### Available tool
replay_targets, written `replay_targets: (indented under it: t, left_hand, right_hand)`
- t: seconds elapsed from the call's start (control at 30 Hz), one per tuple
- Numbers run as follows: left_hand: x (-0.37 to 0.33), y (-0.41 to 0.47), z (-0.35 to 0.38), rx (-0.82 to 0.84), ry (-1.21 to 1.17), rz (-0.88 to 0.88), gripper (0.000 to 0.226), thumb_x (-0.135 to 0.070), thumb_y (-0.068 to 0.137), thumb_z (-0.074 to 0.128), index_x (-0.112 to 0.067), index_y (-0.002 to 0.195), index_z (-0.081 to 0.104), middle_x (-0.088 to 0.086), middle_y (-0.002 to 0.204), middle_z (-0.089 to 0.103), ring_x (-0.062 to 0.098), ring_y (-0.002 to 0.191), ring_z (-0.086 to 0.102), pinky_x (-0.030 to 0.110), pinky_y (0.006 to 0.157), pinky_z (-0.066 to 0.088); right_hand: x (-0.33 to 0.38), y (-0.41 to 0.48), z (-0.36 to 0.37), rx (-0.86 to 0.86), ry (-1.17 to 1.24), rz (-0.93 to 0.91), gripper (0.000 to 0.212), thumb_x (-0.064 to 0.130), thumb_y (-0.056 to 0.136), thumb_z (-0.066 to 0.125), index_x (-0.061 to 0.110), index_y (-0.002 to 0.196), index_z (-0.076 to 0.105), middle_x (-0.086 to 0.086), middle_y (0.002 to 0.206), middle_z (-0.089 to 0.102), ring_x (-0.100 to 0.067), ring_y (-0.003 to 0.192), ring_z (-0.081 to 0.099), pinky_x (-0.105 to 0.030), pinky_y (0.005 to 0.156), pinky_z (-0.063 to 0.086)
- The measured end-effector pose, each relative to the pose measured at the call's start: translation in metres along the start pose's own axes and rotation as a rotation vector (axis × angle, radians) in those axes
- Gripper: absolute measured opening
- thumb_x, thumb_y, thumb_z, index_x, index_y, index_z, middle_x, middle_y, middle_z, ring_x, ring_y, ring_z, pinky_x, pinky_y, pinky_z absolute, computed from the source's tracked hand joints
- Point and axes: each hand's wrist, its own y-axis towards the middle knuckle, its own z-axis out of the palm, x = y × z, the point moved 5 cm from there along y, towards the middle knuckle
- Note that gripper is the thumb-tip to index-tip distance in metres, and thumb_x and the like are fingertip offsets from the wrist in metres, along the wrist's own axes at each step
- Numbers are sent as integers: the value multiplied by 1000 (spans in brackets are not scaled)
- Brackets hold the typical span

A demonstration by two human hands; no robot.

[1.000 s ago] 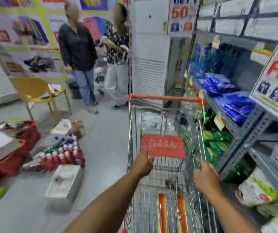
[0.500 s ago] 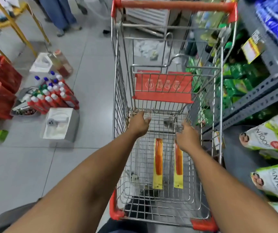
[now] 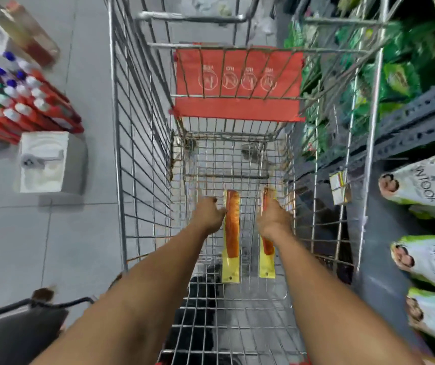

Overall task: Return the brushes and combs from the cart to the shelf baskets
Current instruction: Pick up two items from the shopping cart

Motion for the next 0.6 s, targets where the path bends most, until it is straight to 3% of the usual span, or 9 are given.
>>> replay_targets:
  t: [0.17, 0.27, 0.37, 0.43, 0.5, 0.6]
  left_hand:
    - [16, 15, 27, -10, 69, -51, 50, -25, 92, 57, -2, 136, 44, 18, 128, 60, 24, 103, 61, 33, 87, 46]
    - [19, 25, 36, -52, 197, -34, 44, -36, 85, 64, -7, 117, 55, 13, 116, 63, 22, 91, 59, 32, 77, 47]
    - [17, 26, 40, -71, 348, -2, 50, -47, 76, 70, -10, 108, 58, 10, 110, 60, 27, 94, 63, 41, 82, 55]
    - [15, 26, 42, -84, 392, 6, 50, -45, 77, 71, -10, 110, 59, 9, 114, 56, 29, 98, 62, 42, 84, 54]
    - [16, 27, 44, -86, 328, -5, 44, -38, 77, 73, -11, 109, 60, 9, 115, 56, 29, 98, 63, 42, 84, 54]
    - [19, 33, 42, -103, 144, -25, 41, -23, 74, 76, -10, 110, 62, 10, 110, 66, 26, 91, 66, 37, 77, 56]
  right_hand:
    - [-15, 16, 28, -4, -56, 28, 46, 11, 92, 52, 8, 136, 40, -21, 121, 57, -38, 106, 60, -30, 73, 43]
    - [-21, 22, 40, -50, -38, 66, 36, 17, 97, 41, 6, 131, 43, -21, 127, 50, -36, 108, 54, -34, 76, 38]
    - [-24, 22, 43, -102, -95, 83, 33, 10, 94, 43, 8, 127, 45, -20, 122, 47, -36, 99, 54, -42, 77, 48]
    - [-29, 24, 46, -94, -86, 76, 33, 11, 91, 44, 6, 123, 47, -21, 126, 45, -38, 109, 49, -46, 85, 46]
    - [-33, 26, 46, -89, -67, 83, 35, 14, 90, 39, 6, 123, 47, -19, 129, 44, -37, 113, 45, -44, 88, 40]
    - [-32, 26, 40, -116, -91, 116, 36, 6, 90, 39, 6, 126, 43, -22, 124, 44, -40, 106, 52, -48, 85, 49]
